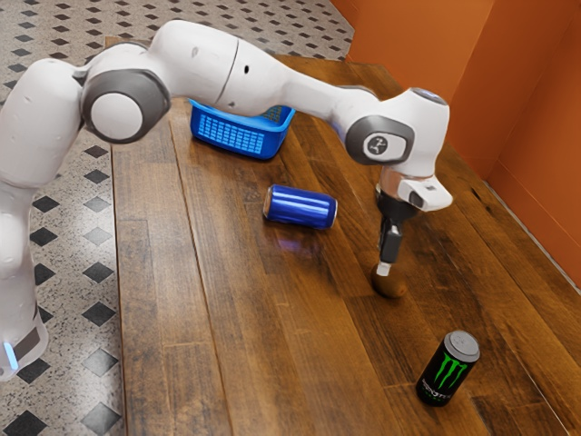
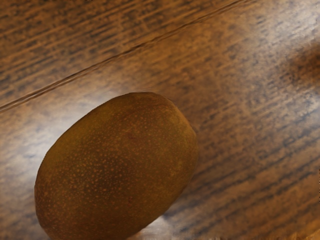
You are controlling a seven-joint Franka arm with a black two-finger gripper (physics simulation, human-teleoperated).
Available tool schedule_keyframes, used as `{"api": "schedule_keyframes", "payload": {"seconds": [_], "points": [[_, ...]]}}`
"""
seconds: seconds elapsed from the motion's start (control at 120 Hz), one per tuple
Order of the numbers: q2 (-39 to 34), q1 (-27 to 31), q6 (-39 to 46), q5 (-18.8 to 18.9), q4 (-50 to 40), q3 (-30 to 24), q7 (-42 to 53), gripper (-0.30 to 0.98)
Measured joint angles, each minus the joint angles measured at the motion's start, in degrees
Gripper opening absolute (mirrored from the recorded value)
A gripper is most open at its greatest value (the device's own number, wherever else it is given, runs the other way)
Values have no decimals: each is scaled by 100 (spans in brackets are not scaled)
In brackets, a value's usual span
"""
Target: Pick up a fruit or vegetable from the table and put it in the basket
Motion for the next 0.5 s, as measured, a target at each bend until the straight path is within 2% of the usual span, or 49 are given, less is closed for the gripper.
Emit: {"api": "schedule_keyframes", "payload": {"seconds": [0.242,0.5], "points": [[0,-109,95,2,-45,70,1418,69],[-23,-110,123,-13,-186,327,2443,69]]}}
